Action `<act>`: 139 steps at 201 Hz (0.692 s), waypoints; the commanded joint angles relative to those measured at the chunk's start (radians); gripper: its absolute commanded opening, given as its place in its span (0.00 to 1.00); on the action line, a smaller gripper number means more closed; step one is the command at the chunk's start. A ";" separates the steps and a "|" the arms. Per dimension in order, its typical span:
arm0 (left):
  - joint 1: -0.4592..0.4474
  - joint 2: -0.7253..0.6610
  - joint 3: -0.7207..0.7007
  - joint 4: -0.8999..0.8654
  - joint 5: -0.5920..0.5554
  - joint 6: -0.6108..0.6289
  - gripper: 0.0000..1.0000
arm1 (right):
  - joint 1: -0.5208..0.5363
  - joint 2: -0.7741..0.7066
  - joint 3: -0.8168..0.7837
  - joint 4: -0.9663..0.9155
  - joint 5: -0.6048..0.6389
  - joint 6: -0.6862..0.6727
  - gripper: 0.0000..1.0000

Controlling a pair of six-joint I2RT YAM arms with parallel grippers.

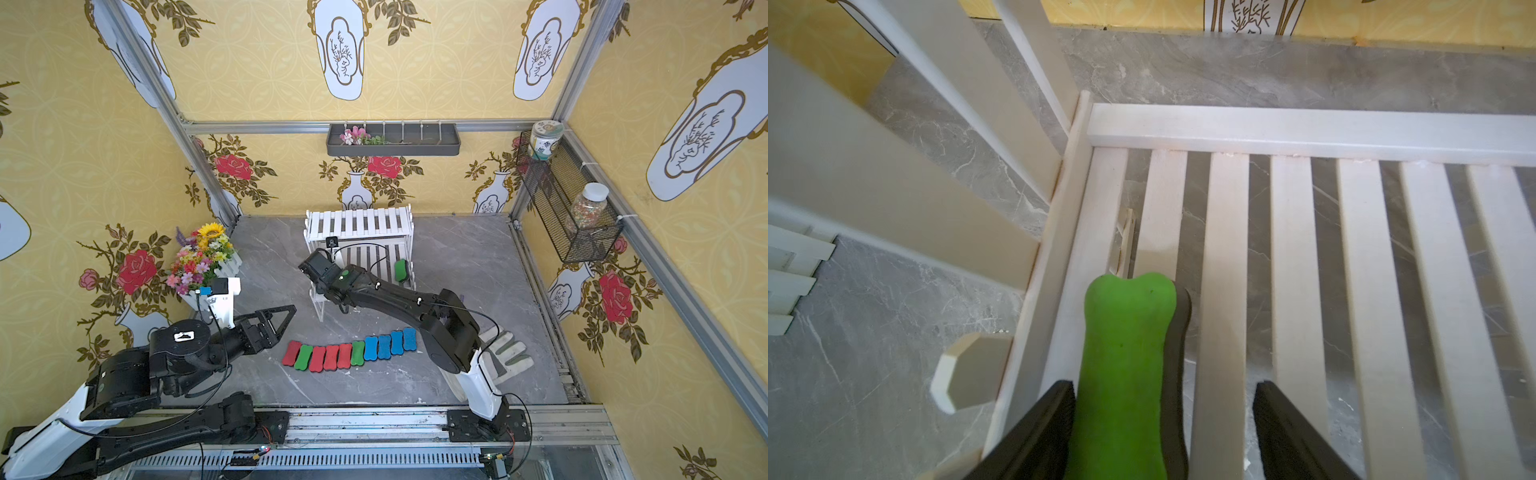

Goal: Remove the whiteboard erasers from the shelf
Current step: Pick up the whiteboard eraser from the shelf.

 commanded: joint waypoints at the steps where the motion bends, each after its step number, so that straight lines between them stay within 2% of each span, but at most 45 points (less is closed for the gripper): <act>1: 0.000 0.001 -0.009 0.021 -0.005 0.010 1.00 | -0.001 0.021 0.027 -0.049 0.001 0.000 0.70; 84: 0.000 0.005 -0.018 0.032 0.003 0.009 0.99 | 0.006 -0.038 0.029 -0.059 0.055 -0.024 0.72; 139: 0.000 0.000 -0.006 0.025 -0.005 0.010 1.00 | 0.004 0.013 0.086 -0.099 -0.002 -0.035 0.74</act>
